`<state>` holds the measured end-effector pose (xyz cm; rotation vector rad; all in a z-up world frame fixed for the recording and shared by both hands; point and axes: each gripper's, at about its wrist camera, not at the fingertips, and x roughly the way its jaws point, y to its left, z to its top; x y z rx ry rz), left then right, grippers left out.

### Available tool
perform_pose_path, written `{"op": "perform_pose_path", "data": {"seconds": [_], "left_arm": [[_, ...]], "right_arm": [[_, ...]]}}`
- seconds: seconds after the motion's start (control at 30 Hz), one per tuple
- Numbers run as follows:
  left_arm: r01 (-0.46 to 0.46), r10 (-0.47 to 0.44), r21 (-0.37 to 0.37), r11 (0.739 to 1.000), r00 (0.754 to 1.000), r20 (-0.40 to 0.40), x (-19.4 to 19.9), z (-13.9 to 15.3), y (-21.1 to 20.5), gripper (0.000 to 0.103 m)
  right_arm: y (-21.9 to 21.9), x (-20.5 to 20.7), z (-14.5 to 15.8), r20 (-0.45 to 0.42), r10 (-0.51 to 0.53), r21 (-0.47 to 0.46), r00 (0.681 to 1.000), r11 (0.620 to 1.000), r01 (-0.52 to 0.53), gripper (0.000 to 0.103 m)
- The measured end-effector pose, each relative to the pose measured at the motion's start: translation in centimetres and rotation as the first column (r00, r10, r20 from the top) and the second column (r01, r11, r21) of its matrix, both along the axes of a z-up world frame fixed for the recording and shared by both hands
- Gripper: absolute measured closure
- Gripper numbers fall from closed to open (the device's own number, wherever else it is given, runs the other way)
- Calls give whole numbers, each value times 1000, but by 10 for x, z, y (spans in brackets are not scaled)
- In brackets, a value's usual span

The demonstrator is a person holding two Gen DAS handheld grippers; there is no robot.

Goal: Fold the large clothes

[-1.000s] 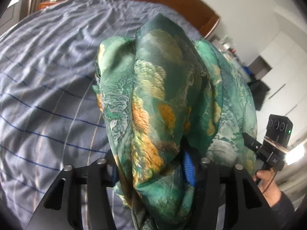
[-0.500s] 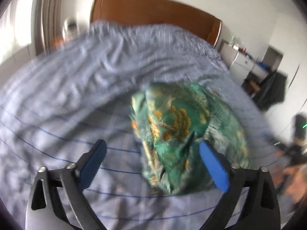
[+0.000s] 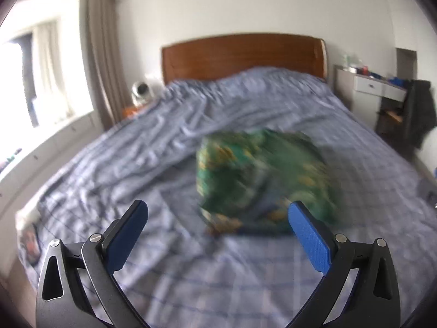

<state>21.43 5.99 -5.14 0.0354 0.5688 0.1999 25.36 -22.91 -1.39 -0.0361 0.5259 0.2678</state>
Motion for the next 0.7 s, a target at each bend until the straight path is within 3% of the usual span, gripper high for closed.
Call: {"op": "perform_pose_path", "data": {"seconds": [0.3,0.53,0.7], "left_arm": [[32,-30,90,995,999,-25,-27,-6,-29,0],[51,-44,110,993,997,-64,-43,-7,-36,0],[54,-48,81,995,996,-79,-51,-8,-35,0]], "right_arm": [[9,-45,-13,-108,-32,-122,994,992,19,1],[21,-75,-24,-161,-16,-165,987,986,-11,1],[26,-87,-22,-164,-21,-177,986,984,-9,1]]}}
